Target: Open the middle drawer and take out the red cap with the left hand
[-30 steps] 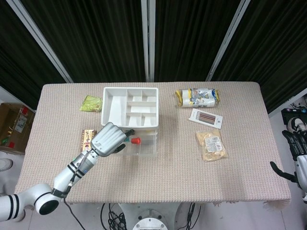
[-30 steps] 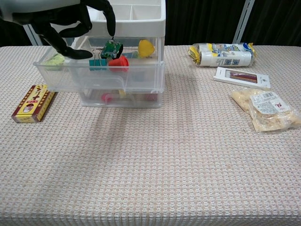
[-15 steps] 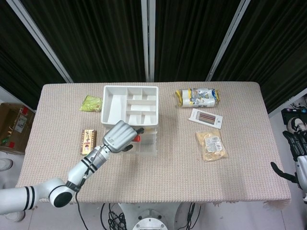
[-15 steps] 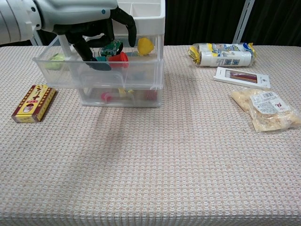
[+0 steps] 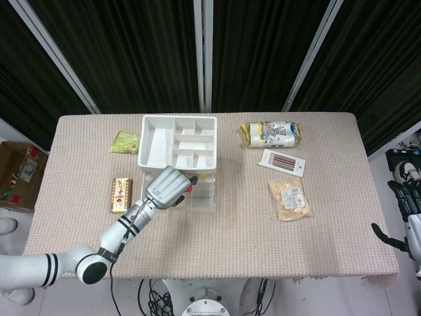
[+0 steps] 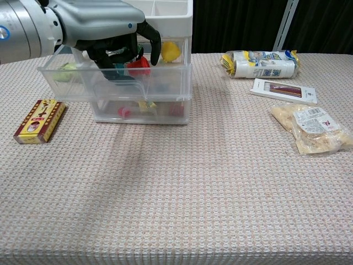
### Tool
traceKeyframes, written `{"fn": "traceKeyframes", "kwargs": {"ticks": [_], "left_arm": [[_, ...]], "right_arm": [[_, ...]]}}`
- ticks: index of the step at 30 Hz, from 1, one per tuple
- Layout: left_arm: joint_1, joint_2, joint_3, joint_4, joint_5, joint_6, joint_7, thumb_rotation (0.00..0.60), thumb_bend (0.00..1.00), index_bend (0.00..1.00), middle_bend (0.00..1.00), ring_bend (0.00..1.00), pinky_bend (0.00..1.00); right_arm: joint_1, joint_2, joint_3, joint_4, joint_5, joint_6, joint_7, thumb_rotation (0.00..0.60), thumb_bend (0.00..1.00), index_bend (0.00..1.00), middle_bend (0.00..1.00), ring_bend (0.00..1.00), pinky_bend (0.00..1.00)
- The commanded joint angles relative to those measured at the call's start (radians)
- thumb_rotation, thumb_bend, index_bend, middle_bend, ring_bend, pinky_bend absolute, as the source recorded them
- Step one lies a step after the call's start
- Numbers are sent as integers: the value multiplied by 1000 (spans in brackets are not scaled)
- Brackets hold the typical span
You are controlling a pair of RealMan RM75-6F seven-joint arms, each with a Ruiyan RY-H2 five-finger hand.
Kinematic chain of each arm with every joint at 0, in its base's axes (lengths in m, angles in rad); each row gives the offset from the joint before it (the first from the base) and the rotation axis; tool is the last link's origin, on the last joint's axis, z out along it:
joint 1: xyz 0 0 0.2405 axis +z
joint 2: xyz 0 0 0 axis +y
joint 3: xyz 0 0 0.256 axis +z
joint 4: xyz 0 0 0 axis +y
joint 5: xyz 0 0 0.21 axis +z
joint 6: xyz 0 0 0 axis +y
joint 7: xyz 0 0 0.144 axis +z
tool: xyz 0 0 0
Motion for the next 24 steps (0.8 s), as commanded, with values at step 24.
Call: {"fn": "traceKeyframes", "kwargs": {"ticks": [24], "left_arm": [[27,0,82,-28,180,209,140,600,387,523,855,915,1000]], "right_arm": [[-5,2,-7,-7,-16,5,-6,600,173,0,90,0,41]]}}
